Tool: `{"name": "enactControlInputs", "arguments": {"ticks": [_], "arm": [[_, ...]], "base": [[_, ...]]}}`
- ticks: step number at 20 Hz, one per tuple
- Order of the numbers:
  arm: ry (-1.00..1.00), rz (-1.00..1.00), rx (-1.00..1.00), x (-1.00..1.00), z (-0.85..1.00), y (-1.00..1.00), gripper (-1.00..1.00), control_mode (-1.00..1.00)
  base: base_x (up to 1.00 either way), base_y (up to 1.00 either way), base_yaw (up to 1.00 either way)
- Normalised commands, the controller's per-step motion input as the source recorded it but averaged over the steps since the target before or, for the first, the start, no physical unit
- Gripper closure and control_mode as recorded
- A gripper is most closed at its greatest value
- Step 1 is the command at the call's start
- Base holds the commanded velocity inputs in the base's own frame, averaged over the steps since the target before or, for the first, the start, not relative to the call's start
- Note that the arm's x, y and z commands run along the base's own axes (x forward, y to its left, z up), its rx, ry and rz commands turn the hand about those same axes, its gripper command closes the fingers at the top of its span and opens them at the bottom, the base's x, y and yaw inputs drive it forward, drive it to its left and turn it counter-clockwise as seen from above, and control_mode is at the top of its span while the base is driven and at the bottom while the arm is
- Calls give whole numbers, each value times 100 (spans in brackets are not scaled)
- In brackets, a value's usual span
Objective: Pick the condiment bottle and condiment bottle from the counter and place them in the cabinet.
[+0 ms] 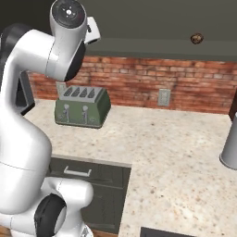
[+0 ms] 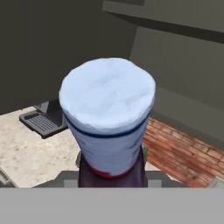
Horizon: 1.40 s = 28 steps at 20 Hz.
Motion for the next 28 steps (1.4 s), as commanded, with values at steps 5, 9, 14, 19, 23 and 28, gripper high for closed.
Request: {"name": "enactControlInputs", "arguments": {"ticks": [5,9,14,19,23,28], "arm": [[0,3,0,35,0,0,100,-100],[0,3,0,36,0,0,100,-100],[0,3,0,37,-1,0,100,-100],[0,4,0,39,-11,0,100,-100],[0,4,0,41,-11,0,100,-100],[0,3,0,41,-1,0,100,-100]], "base": [[0,0,0],[0,0,0],[0,0,0],[0,0,0],[0,0,0],[0,0,0]]}}
